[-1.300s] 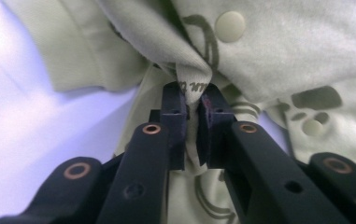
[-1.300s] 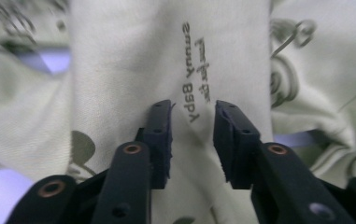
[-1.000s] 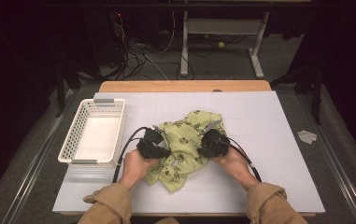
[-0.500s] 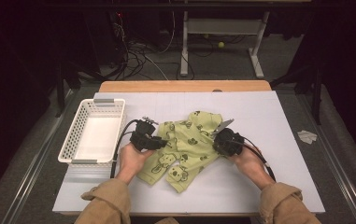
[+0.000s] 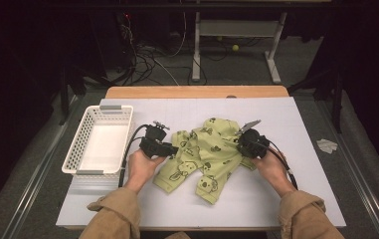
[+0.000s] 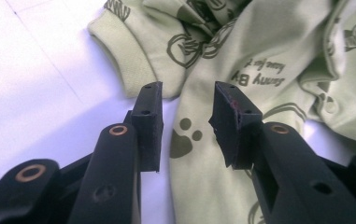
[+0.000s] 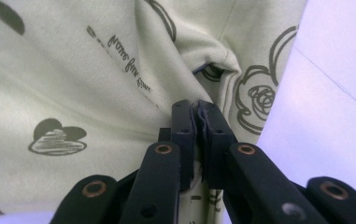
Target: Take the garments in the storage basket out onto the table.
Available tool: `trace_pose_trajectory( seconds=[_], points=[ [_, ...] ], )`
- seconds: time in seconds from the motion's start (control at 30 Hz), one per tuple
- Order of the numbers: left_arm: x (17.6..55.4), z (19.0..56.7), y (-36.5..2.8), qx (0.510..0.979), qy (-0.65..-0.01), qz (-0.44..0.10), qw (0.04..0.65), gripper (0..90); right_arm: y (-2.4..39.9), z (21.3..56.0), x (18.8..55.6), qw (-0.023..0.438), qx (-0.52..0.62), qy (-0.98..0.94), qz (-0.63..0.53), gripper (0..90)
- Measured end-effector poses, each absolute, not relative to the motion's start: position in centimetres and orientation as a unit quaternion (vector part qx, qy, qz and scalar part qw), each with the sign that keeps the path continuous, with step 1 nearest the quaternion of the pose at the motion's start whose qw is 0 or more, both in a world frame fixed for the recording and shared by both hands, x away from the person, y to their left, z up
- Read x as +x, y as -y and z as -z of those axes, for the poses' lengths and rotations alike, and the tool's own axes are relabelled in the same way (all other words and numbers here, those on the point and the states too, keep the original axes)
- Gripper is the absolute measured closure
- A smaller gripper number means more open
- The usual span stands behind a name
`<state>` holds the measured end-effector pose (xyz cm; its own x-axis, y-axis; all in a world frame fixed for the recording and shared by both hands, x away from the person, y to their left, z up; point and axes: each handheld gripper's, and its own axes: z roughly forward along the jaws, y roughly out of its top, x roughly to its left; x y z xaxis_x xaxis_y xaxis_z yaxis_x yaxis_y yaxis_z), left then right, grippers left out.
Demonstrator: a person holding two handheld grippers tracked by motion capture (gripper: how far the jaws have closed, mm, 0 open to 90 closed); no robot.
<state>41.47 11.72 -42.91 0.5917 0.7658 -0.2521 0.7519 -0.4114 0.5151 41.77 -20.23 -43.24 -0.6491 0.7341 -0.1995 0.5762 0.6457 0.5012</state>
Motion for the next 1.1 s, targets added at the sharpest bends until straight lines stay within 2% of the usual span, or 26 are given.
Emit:
trace_pose_trajectory(
  seconds=[0.1, 0.17, 0.27, 0.3, 0.4, 0.43, 0.53, 0.63, 0.8, 0.9, 0.93, 0.97, 1.0, 1.1],
  points=[
    [41.8, 43.6, -11.2, 0.843, -0.453, -0.006, 0.292, 59.9, 19.7, 42.9, 41.3, 0.204, 0.361, -0.886, -0.206, 85.1],
    [42.0, 44.5, -10.3, 0.847, -0.450, 0.006, 0.284, 59.9, 18.7, 42.4, 40.5, 0.196, 0.343, -0.891, -0.225, 79.3],
    [41.9, 44.8, -9.8, 0.851, -0.442, 0.010, 0.283, 60.0, 18.1, 42.4, 40.2, 0.186, 0.334, -0.895, -0.231, 75.8],
    [41.7, 44.8, -9.6, 0.854, -0.437, 0.004, 0.282, 60.7, 17.7, 42.6, 40.1, 0.183, 0.328, -0.898, -0.231, 70.4],
    [41.2, 45.0, -9.3, 0.859, -0.429, 0.016, 0.280, 65.3, 17.4, 43.0, 40.2, 0.173, 0.331, -0.898, -0.231, 68.3],
    [40.7, 45.0, -9.2, 0.863, -0.423, 0.022, 0.275, 72.0, 17.3, 43.5, 40.4, 0.159, 0.340, -0.898, -0.232, 67.7],
    [40.1, 44.9, -9.1, 0.870, -0.414, 0.019, 0.267, 77.3, 17.3, 44.1, 40.5, 0.149, 0.341, -0.899, -0.232, 70.6],
    [39.1, 44.7, -9.3, 0.874, -0.409, 0.017, 0.261, 83.2, 17.2, 44.4, 40.1, 0.151, 0.335, -0.903, -0.221, 83.1],
    [37.4, 44.4, -10.1, 0.878, -0.401, 0.015, 0.261, 84.5, 17.3, 44.4, 39.9, 0.145, 0.329, -0.906, -0.222, 85.8],
    [37.1, 43.7, -10.3, 0.879, -0.394, -0.013, 0.269, 83.9, 17.2, 44.3, 39.9, 0.147, 0.324, -0.908, -0.221, 85.8],
    [37.6, 42.9, -10.6, 0.866, -0.402, -0.015, 0.295, 75.8, 17.0, 44.3, 39.9, 0.149, 0.323, -0.908, -0.220, 85.5],
    [37.6, 42.9, -10.6, 0.866, -0.402, -0.015, 0.295, 72.1, 17.0, 44.3, 39.9, 0.149, 0.323, -0.908, -0.220, 85.5],
    [38.2, 42.1, -10.6, 0.853, -0.411, -0.026, 0.321, 64.9, 16.9, 44.3, 39.9, 0.151, 0.321, -0.909, -0.218, 85.3],
    [38.8, 41.2, -10.1, 0.846, -0.411, -0.028, 0.338, 54.9, 16.8, 44.4, 39.9, 0.151, 0.322, -0.909, -0.217, 85.1]
  ],
)
